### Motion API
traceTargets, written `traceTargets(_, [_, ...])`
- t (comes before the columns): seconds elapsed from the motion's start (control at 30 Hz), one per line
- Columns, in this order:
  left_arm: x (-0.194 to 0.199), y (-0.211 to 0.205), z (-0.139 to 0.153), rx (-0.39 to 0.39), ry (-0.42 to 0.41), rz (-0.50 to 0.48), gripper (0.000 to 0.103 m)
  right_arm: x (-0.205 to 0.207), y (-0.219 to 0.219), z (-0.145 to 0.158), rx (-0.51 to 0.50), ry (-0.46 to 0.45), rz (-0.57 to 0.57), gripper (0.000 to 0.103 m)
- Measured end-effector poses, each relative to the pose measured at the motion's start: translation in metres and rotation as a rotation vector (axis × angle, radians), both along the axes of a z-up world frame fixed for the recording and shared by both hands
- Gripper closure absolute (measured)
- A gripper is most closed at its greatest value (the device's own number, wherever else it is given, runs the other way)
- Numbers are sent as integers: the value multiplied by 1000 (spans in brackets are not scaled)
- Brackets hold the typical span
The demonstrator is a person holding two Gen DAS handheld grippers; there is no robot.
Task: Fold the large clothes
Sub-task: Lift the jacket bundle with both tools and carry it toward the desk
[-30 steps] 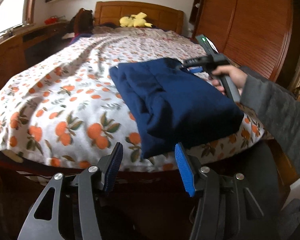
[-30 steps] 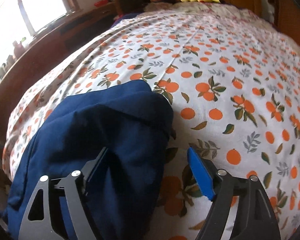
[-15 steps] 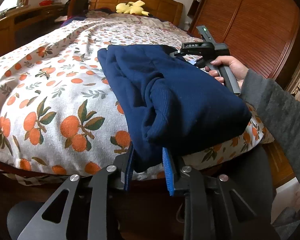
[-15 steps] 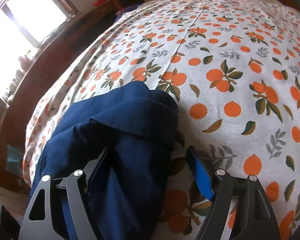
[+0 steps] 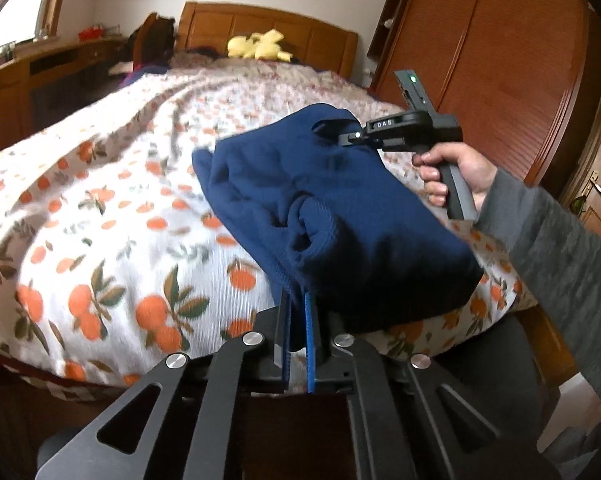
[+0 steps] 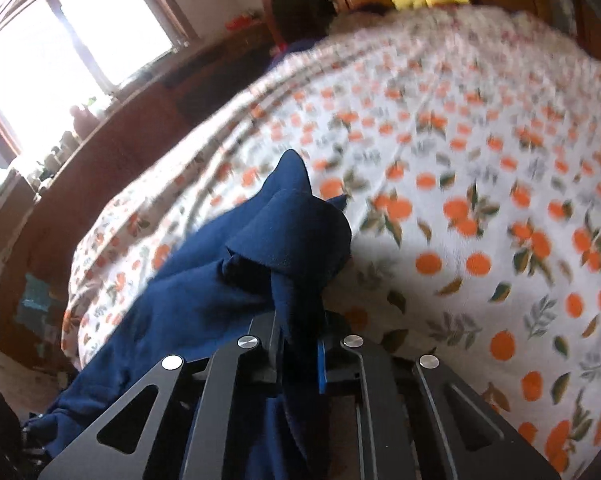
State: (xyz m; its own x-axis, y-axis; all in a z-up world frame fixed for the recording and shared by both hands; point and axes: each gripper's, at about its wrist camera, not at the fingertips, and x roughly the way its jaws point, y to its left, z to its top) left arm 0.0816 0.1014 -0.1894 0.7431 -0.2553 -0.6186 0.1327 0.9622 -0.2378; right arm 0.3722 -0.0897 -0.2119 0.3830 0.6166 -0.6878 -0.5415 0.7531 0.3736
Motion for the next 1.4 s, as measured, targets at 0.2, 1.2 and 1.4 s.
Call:
traceTargets(0.2, [3, 11, 30, 27, -68, 35, 99, -19, 12, 43, 2, -112, -6, 94])
traceTargets(1.2, [-16, 210, 87, 78, -200, 298, 99, -34, 224, 105, -58, -256, 143, 94])
traceTargets(1.4, [-24, 263, 97, 102, -208, 391, 99, -38, 293, 116, -38, -279, 204, 94])
